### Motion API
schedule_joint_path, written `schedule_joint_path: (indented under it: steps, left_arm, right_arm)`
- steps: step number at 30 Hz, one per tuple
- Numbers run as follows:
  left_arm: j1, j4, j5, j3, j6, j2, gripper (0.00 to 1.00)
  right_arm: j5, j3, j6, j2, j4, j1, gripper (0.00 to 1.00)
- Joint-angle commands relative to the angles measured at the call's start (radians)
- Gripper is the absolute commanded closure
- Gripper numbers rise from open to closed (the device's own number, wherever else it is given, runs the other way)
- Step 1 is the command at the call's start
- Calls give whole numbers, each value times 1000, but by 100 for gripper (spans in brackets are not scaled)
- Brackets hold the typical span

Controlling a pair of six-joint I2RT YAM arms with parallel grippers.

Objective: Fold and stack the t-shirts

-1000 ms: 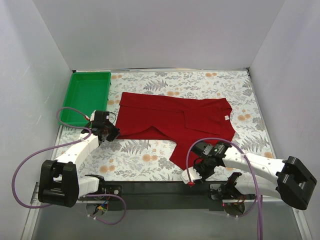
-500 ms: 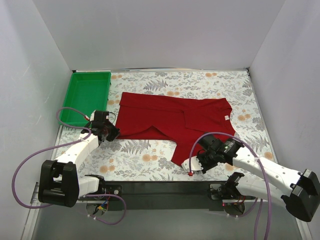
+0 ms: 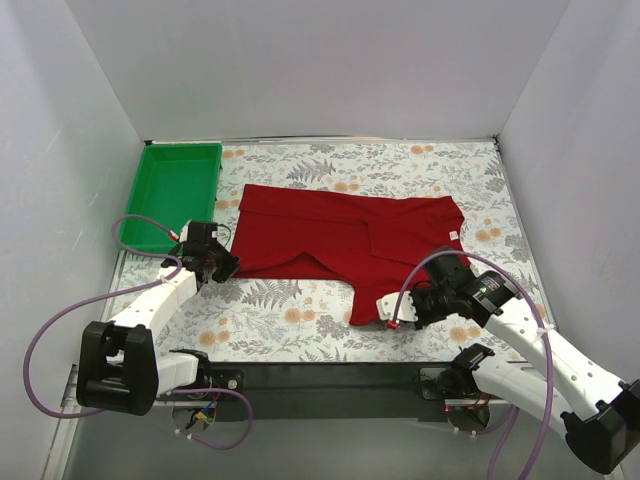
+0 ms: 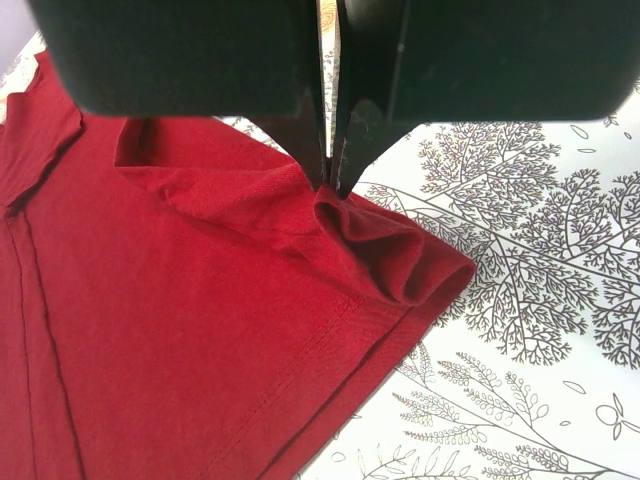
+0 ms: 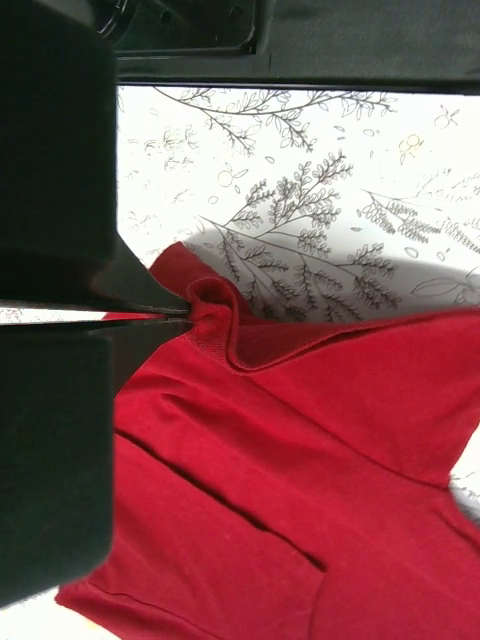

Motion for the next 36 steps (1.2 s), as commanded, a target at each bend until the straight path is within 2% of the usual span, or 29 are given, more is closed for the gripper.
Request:
schedule_joint_path:
  steps: [1, 5, 13, 17, 25, 36]
  left_arm:
    - [8, 2, 6, 10, 14, -35, 100]
    - [10, 2, 1, 10, 11, -39, 100]
    - [24, -3, -3, 22, -3, -43, 100]
    - [30, -3, -2, 33, -6, -39, 100]
    - [47, -4, 4, 33, -9, -44, 100]
    - [79, 0, 38, 64, -29, -46, 100]
  right_arm:
    - [12, 39, -2, -26, -34, -17, 99]
    - [48, 94, -1, -39, -41, -64, 99]
    - [6, 232, 16, -54, -78, -129, 99]
    - [5, 252, 27, -60, -75, -156, 99]
    - [98, 244, 53, -85, -21, -201, 99]
    - [176, 313, 96, -72, 40, -239, 99]
